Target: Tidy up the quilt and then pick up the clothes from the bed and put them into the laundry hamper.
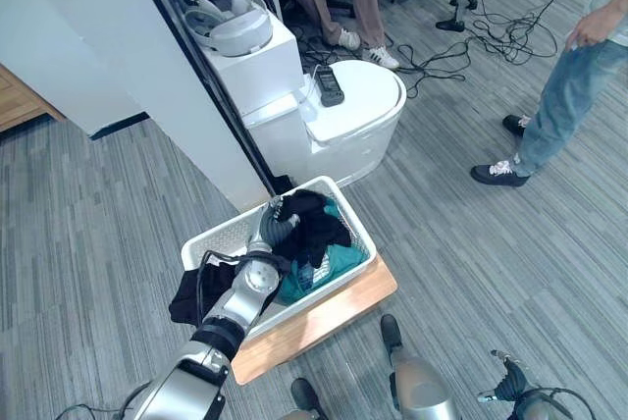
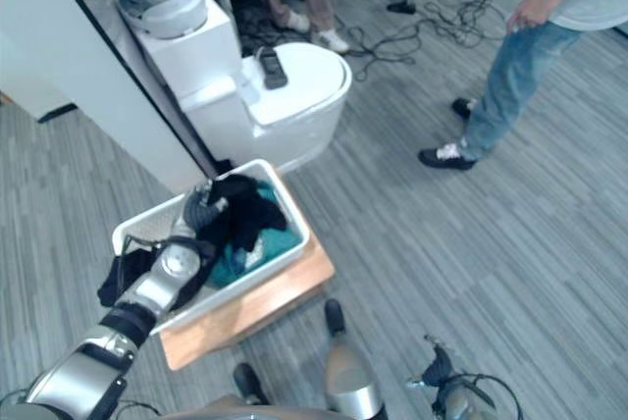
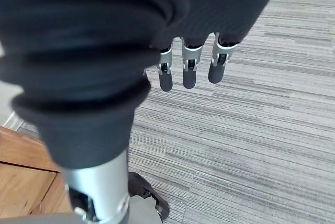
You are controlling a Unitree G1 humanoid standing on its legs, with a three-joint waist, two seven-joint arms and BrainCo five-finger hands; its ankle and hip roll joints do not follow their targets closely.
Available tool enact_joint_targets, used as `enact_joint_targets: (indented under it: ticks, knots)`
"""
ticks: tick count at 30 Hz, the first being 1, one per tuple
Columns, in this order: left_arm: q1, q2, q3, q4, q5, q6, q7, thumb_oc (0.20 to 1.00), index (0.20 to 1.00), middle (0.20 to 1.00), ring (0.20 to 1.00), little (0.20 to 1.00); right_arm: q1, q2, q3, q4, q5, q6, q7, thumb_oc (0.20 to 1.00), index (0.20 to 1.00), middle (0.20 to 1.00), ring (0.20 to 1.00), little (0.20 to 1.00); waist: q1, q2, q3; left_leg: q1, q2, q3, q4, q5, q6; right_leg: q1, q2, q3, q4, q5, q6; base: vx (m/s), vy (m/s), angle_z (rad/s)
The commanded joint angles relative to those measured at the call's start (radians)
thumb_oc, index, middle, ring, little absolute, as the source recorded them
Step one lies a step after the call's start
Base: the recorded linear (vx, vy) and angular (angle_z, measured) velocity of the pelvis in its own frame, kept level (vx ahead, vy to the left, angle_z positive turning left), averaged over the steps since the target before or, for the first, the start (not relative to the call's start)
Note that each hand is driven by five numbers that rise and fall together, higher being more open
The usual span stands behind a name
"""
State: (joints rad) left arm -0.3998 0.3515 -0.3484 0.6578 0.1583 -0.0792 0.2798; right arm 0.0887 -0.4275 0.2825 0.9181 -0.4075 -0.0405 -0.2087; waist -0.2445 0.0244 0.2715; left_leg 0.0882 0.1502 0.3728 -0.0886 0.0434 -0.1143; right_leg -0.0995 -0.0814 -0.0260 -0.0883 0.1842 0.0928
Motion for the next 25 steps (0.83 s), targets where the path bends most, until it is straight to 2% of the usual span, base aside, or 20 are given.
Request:
enact_joint_targets:
  ticks: [1,4,8,10,11,13,14,15,17,18,19,25]
  knots:
    - [-0.023,0.049,0.049,-0.034,-0.090,-0.061,0.003,1.000,1.000,1.000,1.000,1.000,-0.054,0.026,0.015,0.056,0.074,0.011,-0.012,1.000,1.000,1.000,1.000,1.000,0.029,-0.029,-0.007,0.015,0.013,-0.038,0.001,-0.055,-0.030,0.063,-0.056,0.005,0.001,-0.138,0.114,0.00,0.000,0.00]
    - [0.027,0.038,0.086,-0.031,-0.150,-0.061,0.010,1.000,1.000,1.000,1.000,1.000,-0.060,0.032,0.021,0.073,0.077,0.016,-0.007,1.000,1.000,1.000,1.000,1.000,0.039,-0.026,-0.009,0.021,0.013,-0.044,0.001,-0.056,-0.030,0.075,-0.055,-0.001,0.001,-0.143,0.109,0.01,-0.011,0.03]
    - [0.192,0.006,0.200,-0.056,-0.389,-0.094,-0.037,1.000,1.000,1.000,1.000,1.000,-0.064,0.043,0.022,0.091,0.074,0.029,0.021,1.000,1.000,1.000,1.000,1.000,0.067,-0.021,-0.016,0.032,0.013,-0.063,0.001,-0.056,-0.029,0.100,-0.055,-0.016,0.001,-0.152,0.101,0.03,-0.012,0.12]
    - [0.274,0.005,0.246,-0.048,-0.403,-0.085,-0.042,1.000,1.000,1.000,1.000,1.000,-0.069,0.046,0.017,0.101,0.069,0.033,0.036,1.000,1.000,1.000,1.000,1.000,0.085,-0.019,-0.021,0.036,0.013,-0.071,0.001,-0.055,-0.028,0.112,-0.054,-0.025,0.001,-0.156,0.097,0.03,-0.001,0.13]
    - [0.315,-0.012,0.284,0.063,-0.423,-0.065,-0.033,1.000,1.000,1.000,1.000,1.000,-0.083,0.054,0.021,0.128,0.066,0.037,0.047,1.000,1.000,1.000,1.000,1.000,0.099,-0.018,-0.026,0.046,0.012,-0.078,0.001,-0.059,-0.027,0.128,-0.054,-0.034,0.001,-0.162,0.094,0.02,0.002,0.12]
    - [0.334,-0.030,0.310,0.113,-0.466,-0.064,-0.027,1.000,1.000,1.000,1.000,1.000,-0.093,0.060,0.026,0.135,0.060,0.043,0.051,1.000,1.000,1.000,1.000,1.000,0.105,-0.017,-0.030,0.050,0.012,-0.081,0.001,-0.060,-0.027,0.132,-0.053,-0.036,0.001,-0.165,0.092,0.03,0.009,0.23]
    - [0.356,-0.051,0.349,0.238,-0.500,-0.052,-0.009,1.000,1.000,1.000,1.000,1.000,-0.121,0.075,0.044,0.153,0.053,0.048,0.054,1.000,1.000,1.000,1.000,1.000,0.121,-0.017,-0.041,0.049,0.011,-0.089,0.001,-0.059,-0.025,0.137,-0.053,-0.042,0.001,-0.166,0.089,0.03,0.007,0.19]
    - [0.356,-0.051,0.350,0.239,-0.500,-0.053,-0.009,1.000,1.000,1.000,1.000,1.000,-0.121,0.075,0.044,0.154,0.053,0.048,0.053,1.000,1.000,1.000,1.000,1.000,0.120,-0.018,-0.041,0.049,0.011,-0.090,0.001,-0.059,-0.025,0.138,-0.053,-0.043,0.001,-0.167,0.089,0.02,0.005,0.11]
    - [0.374,-0.067,0.365,0.358,-0.485,-0.033,-0.007,1.000,1.000,1.000,1.000,1.000,-0.135,0.080,0.061,0.145,0.050,0.044,0.057,1.000,1.000,1.000,1.000,1.000,0.134,-0.019,-0.048,0.052,0.009,-0.099,0.001,-0.060,-0.024,0.149,-0.055,-0.049,0.001,-0.171,0.087,0.02,0.010,0.14]
    - [0.385,-0.075,0.366,0.508,-0.406,0.007,-0.015,1.000,1.000,1.000,1.000,1.000,-0.158,0.088,0.083,0.156,0.048,0.043,0.061,1.000,1.000,1.000,1.000,1.000,0.145,-0.022,-0.056,0.054,0.008,-0.105,0.001,-0.061,-0.023,0.157,-0.057,-0.055,0.001,-0.173,0.086,0.03,0.016,0.29]
    - [0.393,-0.077,0.365,0.572,-0.361,0.029,-0.025,1.000,1.000,1.000,1.000,1.000,-0.177,0.096,0.099,0.173,0.043,0.041,0.061,1.000,1.000,1.000,1.000,1.000,0.153,-0.023,-0.061,0.056,0.008,-0.107,0.001,-0.061,-0.022,0.160,-0.057,-0.057,0.001,-0.173,0.086,0.02,0.018,0.30]
    - [0.429,-0.091,0.340,0.726,-0.227,0.086,-0.047,1.000,1.000,1.000,1.000,1.000,-0.274,0.141,0.155,0.234,0.029,0.051,0.073,1.000,1.000,1.000,1.000,1.000,0.184,-0.027,-0.086,0.068,0.005,-0.113,0.001,-0.069,-0.019,0.176,-0.061,-0.069,0.001,-0.174,0.086,0.02,0.023,0.09]
